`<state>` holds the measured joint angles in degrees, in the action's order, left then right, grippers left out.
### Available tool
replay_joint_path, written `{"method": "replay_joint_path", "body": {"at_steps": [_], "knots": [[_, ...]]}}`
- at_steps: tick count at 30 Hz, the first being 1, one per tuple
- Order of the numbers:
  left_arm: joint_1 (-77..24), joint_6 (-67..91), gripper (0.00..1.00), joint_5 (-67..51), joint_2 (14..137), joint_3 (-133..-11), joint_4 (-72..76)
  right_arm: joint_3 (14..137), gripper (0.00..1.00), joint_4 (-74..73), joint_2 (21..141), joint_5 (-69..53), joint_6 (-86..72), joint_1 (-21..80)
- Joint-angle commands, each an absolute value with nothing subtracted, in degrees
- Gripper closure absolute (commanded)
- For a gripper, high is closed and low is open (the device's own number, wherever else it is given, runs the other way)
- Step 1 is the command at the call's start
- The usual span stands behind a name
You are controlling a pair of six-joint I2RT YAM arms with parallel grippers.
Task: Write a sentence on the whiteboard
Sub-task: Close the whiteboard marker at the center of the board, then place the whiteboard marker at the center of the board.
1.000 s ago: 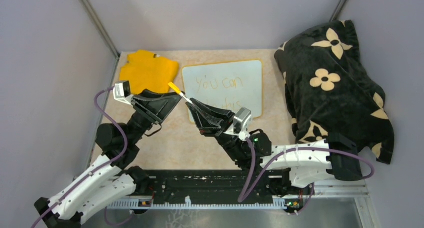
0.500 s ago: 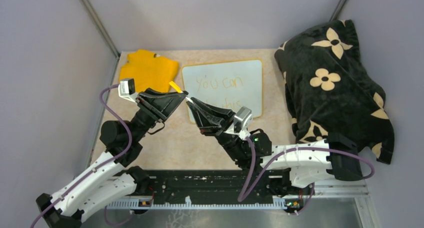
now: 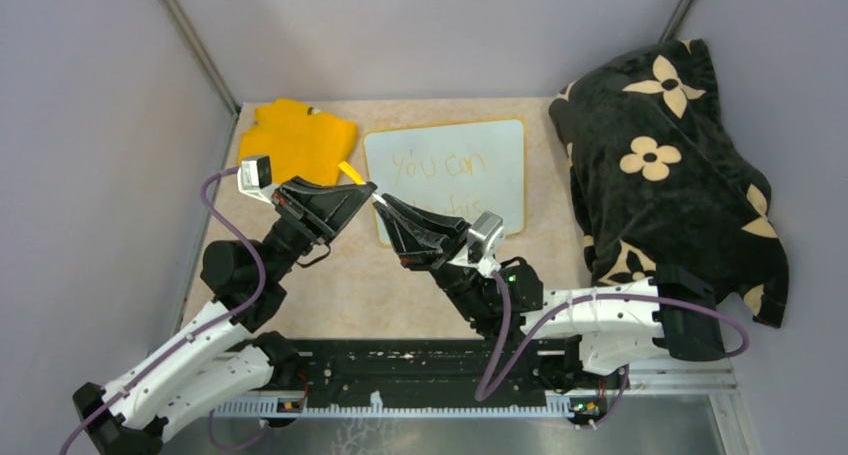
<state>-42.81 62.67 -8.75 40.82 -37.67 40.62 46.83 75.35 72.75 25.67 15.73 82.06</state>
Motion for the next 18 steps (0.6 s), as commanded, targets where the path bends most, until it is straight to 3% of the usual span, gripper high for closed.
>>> {"method": "replay_joint_path", "body": {"at_steps": [1, 3, 7, 10, 13, 18], "knots": [[-43.20, 60.54, 1.00, -8.74, 40.38, -38.31, 40.51, 46.20, 1.00, 76.55, 70.66, 24.52, 14.09, 81.91], [-43.15, 59.74, 1.00, -7.75, 39.81, -38.32, 39.30, 46.30, 0.97, 73.03, 69.57, 24.48, 13.60, 81.91], [-43.17, 58.14, 1.00, -5.94, 38.32, -37.87, 37.59, 47.91, 0.65, 62.41, 66.76, 25.08, 10.90, 81.91], [-43.15, 56.93, 1.00, -4.71, 37.31, -38.04, 35.78, 47.74, 0.48, 56.68, 64.15, 26.14, 9.02, 81.91], [-43.15, 54.82, 1.00, -3.72, 36.71, -38.76, 32.58, 47.24, 0.43, 49.00, 59.81, 27.70, 6.54, 81.91], [-43.16, 44.76, 1.00, -3.37, 36.23, -44.95, 19.14, 47.59, 0.42, 31.16, 50.45, 28.83, 1.94, 81.97]]}}
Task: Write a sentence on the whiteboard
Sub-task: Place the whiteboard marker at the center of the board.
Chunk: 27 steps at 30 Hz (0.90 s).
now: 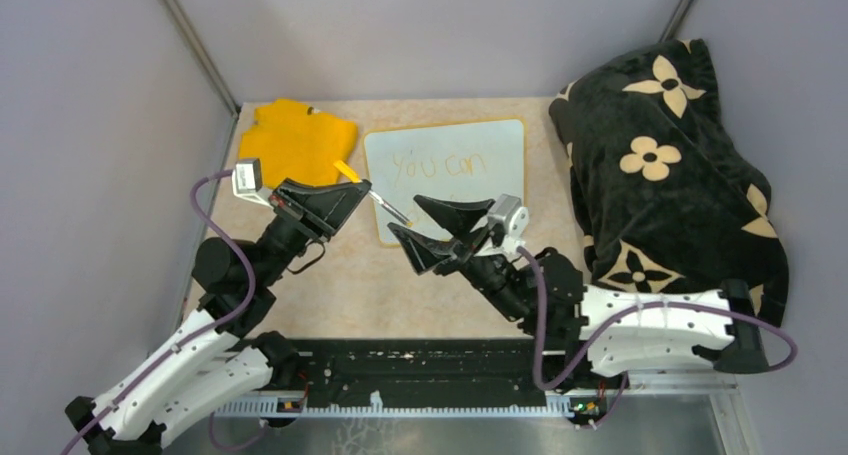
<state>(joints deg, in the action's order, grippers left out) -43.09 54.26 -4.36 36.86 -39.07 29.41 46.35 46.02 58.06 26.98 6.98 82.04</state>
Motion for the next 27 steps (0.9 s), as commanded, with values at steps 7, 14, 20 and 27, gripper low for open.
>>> {"method": "replay_joint_path", "body": {"at_steps": [7, 14, 20, 27], "knots": [[-43.15, 29.54, 1.00, -13.31, 37.51, -53.35, 3.66, 51.63, 0.42, 4.05, 39.08, 28.29, -3.72, 81.91], [-43.15, 22.44, 1.00, -29.18, 41.51, -57.21, -3.66, 56.65, 0.39, -8.33, 42.80, 17.32, -7.04, 81.93], [-43.15, 24.53, 1.00, -33.06, 41.54, -54.66, -0.50, 55.51, 0.37, -1.26, 47.88, 18.69, -8.02, 81.87], [-43.15, 26.05, 1.00, -36.03, 41.00, -53.42, 1.31, 56.01, 0.40, 3.36, 52.60, 20.11, -8.63, 81.88]]}}
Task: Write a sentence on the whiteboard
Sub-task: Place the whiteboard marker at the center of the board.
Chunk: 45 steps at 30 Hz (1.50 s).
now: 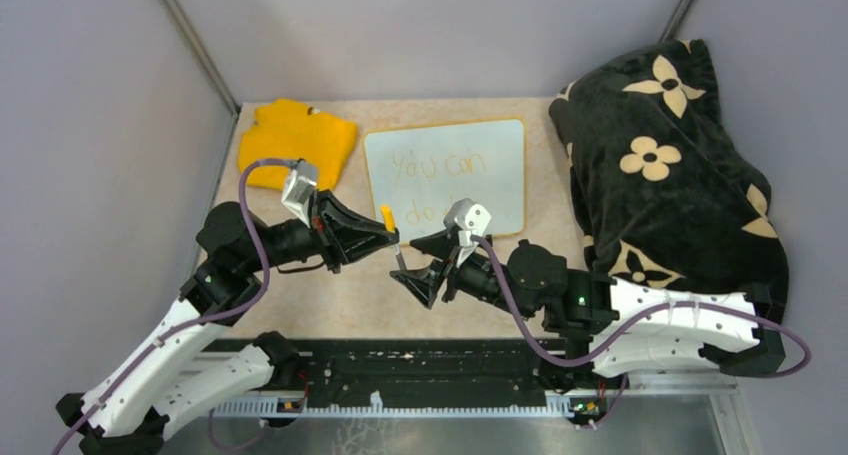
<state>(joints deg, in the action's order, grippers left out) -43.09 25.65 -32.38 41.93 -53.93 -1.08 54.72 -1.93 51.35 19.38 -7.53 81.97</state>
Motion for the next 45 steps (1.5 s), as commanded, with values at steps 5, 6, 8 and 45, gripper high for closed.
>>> {"method": "replay_joint_path", "body": {"at_steps": [5, 6, 8, 45], "knots": [[-43.15, 26.32, 1.00, -35.99, 39.79, -52.78, 1.73, 55.75, 0.48, 3.93, 54.07, 20.24, -10.01, 81.80], [-43.15, 26.36, 1.00, -35.97, 39.61, -52.70, 1.72, 55.70, 0.49, 4.03, 54.23, 20.15, -10.40, 81.83], [-43.15, 26.64, 1.00, -36.24, 39.44, -52.57, 1.91, 55.61, 0.53, 4.04, 54.69, 20.06, -10.99, 81.85], [-43.17, 32.37, 0.72, -31.69, 40.02, -49.41, 10.06, 50.72, 1.00, 6.24, 53.21, 17.78, -12.65, 81.84]]}}
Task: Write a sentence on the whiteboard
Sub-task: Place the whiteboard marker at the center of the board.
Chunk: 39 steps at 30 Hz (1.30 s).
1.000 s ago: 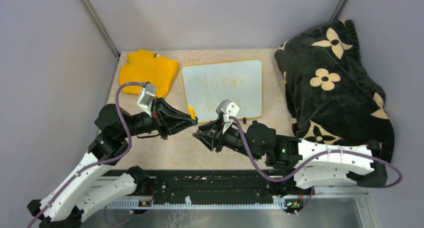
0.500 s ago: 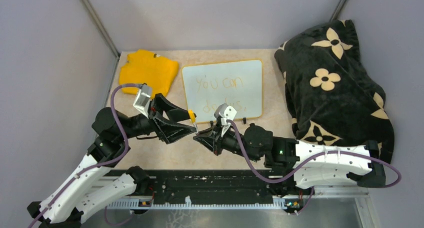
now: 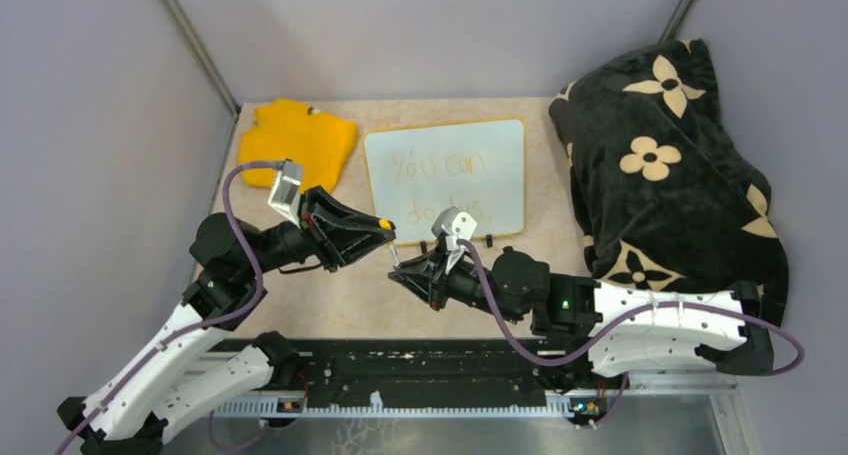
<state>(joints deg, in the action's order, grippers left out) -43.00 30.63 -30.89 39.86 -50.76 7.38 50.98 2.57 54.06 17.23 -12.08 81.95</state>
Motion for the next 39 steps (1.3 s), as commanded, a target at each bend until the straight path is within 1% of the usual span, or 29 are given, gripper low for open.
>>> {"method": "replay_joint_path", "body": {"at_steps": [1, 3, 4, 6, 14, 18, 19, 20, 21, 22, 24, 27, 29, 32, 33, 35, 39], "knots": [[-43.16, 32.75, 0.74, -32.14, 40.18, -49.08, 10.37, 50.67, 1.00, 6.24, 53.24, 17.94, -12.69, 81.83], [-43.15, 33.36, 0.78, -33.09, 40.69, -48.64, 10.78, 50.62, 1.00, 6.33, 53.27, 18.22, -12.80, 81.80], [-43.15, 33.57, 0.84, -33.63, 40.96, -48.37, 10.95, 50.62, 1.00, 6.40, 53.22, 18.43, -12.83, 81.80], [-43.15, 34.08, 1.00, -34.25, 41.36, -47.90, 11.01, 50.52, 1.00, 6.57, 53.06, 18.94, -12.91, 81.83], [-43.15, 36.02, 1.00, -37.70, 41.86, -44.41, 11.07, 50.96, 1.00, 9.15, 52.67, 23.35, -12.51, 81.78], [-43.16, 36.59, 1.00, -35.98, 40.09, -42.16, 10.14, 51.02, 1.00, 11.51, 52.54, 25.62, -11.31, 81.76], [-43.20, 36.60, 0.90, -35.34, 39.45, -41.78, 10.08, 51.20, 1.00, 11.48, 52.79, 25.23, -10.97, 81.74], [-43.21, 36.57, 0.72, -34.75, 38.87, -41.61, 10.16, 51.33, 1.00, 11.25, 53.08, 24.65, -10.76, 81.74], [-43.16, 36.64, 0.58, -34.27, 38.39, -41.49, 10.26, 51.47, 1.00, 10.91, 53.35, 24.24, -10.61, 81.76], [-43.16, 36.85, 0.48, -33.68, 37.87, -41.39, 10.44, 51.38, 1.00, 10.67, 53.49, 23.83, -10.75, 81.77], [-43.15, 37.30, 0.38, -33.28, 37.10, -41.12, 11.37, 51.05, 1.00, 10.49, 53.68, 23.02, -10.95, 81.75], [-43.18, 37.83, 0.35, -33.09, 36.98, -40.88, 11.86, 50.89, 1.00, 9.89, 53.62, 22.70, -11.36, 81.74], [-43.15, 37.96, 0.35, -33.11, 37.23, -40.67, 11.86, 50.72, 1.00, 9.64, 53.54, 22.57, -11.61, 81.74], [-43.15, 38.48, 0.39, -32.77, 37.44, -40.37, 12.44, 50.59, 1.00, 9.12, 53.65, 22.23, -12.00, 81.78], [-43.15, 38.70, 0.40, -32.63, 37.44, -40.35, 12.64, 50.47, 1.00, 9.06, 53.68, 22.05, -12.26, 81.77], [-43.15, 39.01, 0.47, -32.37, 37.51, -40.23, 13.14, 50.32, 1.00, 8.90, 53.85, 21.64, -12.65, 81.74], [-43.15, 39.07, 0.56, -32.04, 38.02, -40.25, 13.17, 50.46, 1.00, 8.72, 54.12, 20.91, -12.83, 81.79]]}}
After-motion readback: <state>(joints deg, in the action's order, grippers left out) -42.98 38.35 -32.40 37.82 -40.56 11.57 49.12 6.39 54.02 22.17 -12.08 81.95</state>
